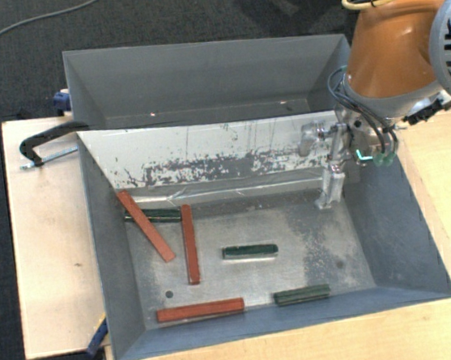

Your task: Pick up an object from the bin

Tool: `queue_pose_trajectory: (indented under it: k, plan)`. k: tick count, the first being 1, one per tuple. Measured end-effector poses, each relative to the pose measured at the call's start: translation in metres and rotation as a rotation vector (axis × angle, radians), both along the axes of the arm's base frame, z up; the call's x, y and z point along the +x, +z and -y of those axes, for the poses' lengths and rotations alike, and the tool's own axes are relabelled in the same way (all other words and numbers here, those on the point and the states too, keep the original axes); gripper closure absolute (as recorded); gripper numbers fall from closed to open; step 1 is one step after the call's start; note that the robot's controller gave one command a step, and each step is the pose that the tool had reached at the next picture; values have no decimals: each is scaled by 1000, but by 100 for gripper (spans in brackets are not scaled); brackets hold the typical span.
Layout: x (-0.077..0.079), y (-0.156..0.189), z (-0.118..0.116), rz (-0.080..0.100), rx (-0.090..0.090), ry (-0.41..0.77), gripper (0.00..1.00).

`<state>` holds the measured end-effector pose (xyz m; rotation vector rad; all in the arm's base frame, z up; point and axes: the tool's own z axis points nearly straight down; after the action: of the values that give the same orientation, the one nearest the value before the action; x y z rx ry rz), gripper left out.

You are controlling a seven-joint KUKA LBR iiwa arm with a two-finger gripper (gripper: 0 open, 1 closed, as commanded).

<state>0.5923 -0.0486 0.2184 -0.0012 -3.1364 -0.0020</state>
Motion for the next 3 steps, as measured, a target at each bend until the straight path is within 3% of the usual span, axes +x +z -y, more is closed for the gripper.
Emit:
queue_pose_trajectory:
  k: [1,2,3]
  plan:
    - [-9,-152,-47,-1,0,-143,0]
    - [-91,-146,-123,-3,2,-249,0]
    - [-88,-146,-118,4,-1,-253,100]
